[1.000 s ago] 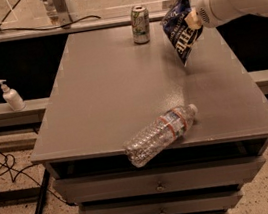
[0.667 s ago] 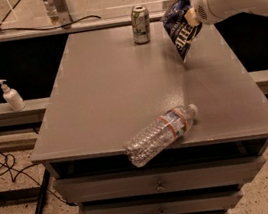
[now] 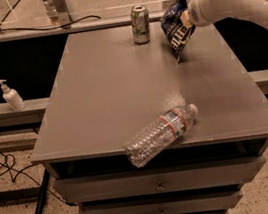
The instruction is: Move blue chip bag near 7up can
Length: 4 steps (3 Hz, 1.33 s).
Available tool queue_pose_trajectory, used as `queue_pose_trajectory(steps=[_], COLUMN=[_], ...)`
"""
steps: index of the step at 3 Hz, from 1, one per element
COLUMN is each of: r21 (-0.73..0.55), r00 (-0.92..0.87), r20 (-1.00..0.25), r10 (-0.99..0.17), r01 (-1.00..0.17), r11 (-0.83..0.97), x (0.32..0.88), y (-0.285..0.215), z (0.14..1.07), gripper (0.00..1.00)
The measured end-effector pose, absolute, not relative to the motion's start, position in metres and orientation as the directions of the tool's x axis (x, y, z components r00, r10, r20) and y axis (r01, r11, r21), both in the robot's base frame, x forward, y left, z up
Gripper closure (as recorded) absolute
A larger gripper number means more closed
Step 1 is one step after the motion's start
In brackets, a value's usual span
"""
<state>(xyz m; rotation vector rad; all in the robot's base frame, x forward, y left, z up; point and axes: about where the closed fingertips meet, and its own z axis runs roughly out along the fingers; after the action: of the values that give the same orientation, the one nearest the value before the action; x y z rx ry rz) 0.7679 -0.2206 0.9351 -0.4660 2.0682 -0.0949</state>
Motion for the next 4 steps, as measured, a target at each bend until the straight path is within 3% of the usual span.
queue_pose_trajectory(steps=[2,3,4], r21=[-0.179,-0.139,-0.109], r00=[-0.468,-0.489,-0.507], r20=[-0.826,-0.823,-0.82], r10=[-0.314,-0.289,-0.266], r01=[-0.311,-0.321,-0.318], r11=[0.933,0.937,0.942], x=[0.783,0.788,0.789], y=[-0.193,-0.182,-0.178], z=[0.912,0.901,0.894], gripper=[1.0,0.83,0.59])
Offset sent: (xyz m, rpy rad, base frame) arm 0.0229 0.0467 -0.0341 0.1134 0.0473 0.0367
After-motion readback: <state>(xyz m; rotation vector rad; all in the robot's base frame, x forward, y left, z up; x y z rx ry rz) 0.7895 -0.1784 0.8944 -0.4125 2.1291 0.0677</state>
